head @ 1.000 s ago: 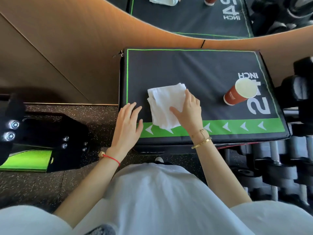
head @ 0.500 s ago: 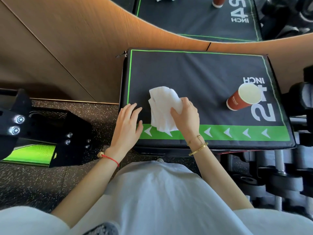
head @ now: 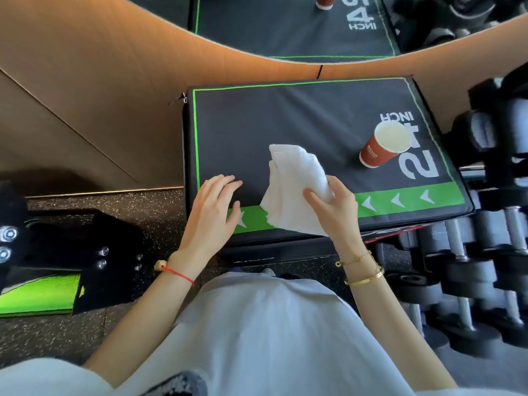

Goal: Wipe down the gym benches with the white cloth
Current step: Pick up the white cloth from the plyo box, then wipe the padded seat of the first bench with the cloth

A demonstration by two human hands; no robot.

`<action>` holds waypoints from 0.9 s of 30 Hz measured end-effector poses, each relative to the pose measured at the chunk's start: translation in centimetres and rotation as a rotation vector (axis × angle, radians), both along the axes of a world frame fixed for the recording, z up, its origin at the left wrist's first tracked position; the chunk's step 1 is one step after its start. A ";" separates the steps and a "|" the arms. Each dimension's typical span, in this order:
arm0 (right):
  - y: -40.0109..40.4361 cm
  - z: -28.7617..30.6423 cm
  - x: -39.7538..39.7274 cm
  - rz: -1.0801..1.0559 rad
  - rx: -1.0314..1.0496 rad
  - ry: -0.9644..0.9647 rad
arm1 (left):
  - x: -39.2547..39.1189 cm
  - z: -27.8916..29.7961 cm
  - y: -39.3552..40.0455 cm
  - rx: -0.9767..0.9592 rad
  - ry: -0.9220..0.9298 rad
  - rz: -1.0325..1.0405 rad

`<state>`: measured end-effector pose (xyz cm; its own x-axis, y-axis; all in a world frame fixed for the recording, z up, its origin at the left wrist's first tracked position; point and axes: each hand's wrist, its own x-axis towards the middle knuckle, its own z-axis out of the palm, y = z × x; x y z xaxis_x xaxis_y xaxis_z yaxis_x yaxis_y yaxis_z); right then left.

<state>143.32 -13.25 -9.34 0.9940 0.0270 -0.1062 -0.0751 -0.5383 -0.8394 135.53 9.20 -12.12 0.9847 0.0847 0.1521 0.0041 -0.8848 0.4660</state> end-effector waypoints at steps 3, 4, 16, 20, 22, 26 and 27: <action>-0.6 0.3 -1.9 -0.099 0.025 -0.013 | 0.2 0.6 0.5 -0.002 -0.018 -0.093; -0.7 0.3 -2.8 -0.136 0.032 -0.021 | 0.3 0.8 0.8 -0.002 -0.026 -0.132; 3.4 -0.3 -19.2 -0.723 0.098 -0.043 | -2.5 1.8 3.6 0.000 -0.071 -0.675; 4.7 -0.4 -25.7 -0.902 0.091 -0.023 | -5.0 2.3 2.7 -0.012 -0.061 -0.860; 5.1 -0.4 -28.9 -0.981 0.090 -0.010 | -6.4 2.5 1.9 -0.008 -0.036 -0.944; 5.8 -0.6 -35.1 -1.144 0.111 -0.027 | -10.0 2.8 -0.4 -0.007 -0.026 -1.107; 5.9 -0.7 -36.7 -1.189 0.134 -0.037 | -11.0 2.8 -1.0 -0.013 -0.034 -1.151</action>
<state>106.57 -7.38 -10.03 0.4062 -0.9025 -0.1431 -0.4408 -0.0564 -0.8958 124.48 8.15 -9.30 0.4754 -0.8598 0.1864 -0.8157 -0.3513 0.4596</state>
